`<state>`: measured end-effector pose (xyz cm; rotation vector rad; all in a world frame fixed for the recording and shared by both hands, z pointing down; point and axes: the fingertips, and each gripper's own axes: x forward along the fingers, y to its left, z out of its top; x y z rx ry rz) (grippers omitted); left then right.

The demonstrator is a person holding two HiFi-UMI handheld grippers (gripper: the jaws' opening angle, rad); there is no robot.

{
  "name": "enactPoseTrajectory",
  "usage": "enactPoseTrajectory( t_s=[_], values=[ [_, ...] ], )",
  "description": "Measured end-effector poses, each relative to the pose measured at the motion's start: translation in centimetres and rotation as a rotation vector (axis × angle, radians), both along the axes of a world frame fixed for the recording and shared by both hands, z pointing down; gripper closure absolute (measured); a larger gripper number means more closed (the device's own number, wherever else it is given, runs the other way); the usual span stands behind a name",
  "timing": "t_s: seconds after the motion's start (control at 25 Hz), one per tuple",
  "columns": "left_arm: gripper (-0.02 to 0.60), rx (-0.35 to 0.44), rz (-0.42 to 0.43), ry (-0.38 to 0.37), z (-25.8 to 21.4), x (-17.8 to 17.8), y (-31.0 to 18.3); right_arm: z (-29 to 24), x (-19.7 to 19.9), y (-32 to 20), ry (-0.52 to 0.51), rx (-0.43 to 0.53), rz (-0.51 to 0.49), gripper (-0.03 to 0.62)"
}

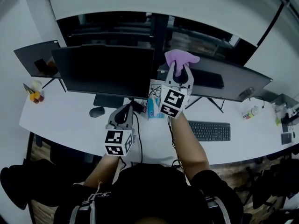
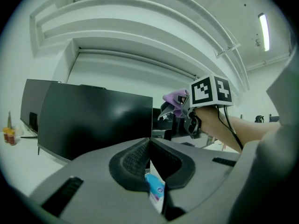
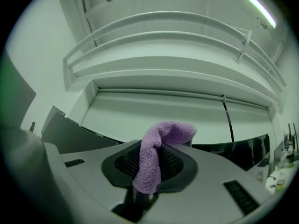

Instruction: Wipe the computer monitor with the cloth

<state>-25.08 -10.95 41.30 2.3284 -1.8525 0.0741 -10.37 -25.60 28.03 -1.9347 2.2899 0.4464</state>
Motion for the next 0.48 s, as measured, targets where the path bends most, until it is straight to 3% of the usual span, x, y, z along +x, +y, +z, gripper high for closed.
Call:
enactPoseTrajectory(
  t_s=[0.2,0.48],
  values=[
    [0.568,0.003,0.027,0.006,0.1,-2.1,-1.1,0.1,-1.3,-2.4,0.026,-0.01,0.057,0.499],
    [0.568,0.002,0.069,0.01,0.5,-4.2,-2.6,1.5,-0.2,-4.9,-0.034,-0.065,0.15,0.498]
  ],
)
